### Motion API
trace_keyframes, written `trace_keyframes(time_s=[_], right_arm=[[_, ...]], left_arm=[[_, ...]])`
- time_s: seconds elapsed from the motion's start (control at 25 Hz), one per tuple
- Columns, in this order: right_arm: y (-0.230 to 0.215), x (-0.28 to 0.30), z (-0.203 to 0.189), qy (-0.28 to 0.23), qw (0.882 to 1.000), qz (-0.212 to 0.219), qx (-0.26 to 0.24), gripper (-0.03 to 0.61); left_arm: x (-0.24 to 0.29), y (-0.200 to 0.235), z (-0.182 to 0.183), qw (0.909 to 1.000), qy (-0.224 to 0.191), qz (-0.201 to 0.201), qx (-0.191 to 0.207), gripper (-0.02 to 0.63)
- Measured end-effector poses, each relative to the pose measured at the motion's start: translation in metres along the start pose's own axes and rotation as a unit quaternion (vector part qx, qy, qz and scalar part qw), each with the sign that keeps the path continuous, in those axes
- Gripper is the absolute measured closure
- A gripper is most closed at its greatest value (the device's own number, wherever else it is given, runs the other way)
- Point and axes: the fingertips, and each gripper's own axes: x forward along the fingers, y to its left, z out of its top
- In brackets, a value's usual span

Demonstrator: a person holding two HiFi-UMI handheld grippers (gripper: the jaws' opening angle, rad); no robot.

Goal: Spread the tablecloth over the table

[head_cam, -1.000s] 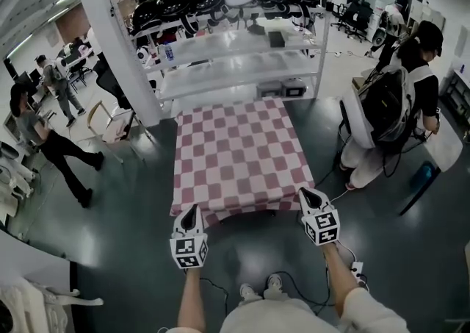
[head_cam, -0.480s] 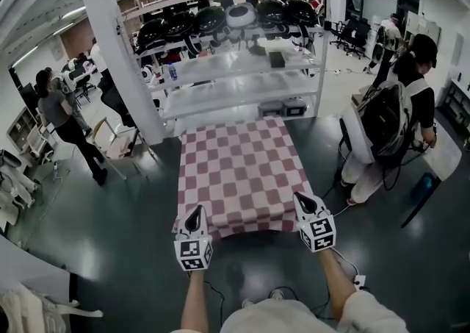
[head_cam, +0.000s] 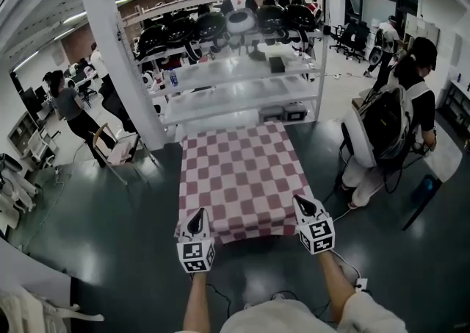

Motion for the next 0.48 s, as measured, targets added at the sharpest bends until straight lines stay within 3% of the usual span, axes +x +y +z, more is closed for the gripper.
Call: trace_keyframes(time_s=[0.48], right_arm=[[0.003, 0.0067, -0.0069, 0.009, 1.0, 0.001, -0.009, 0.565]], left_arm=[[0.0041, 0.0027, -0.009, 1.0, 0.006, 0.0, -0.002, 0.588]])
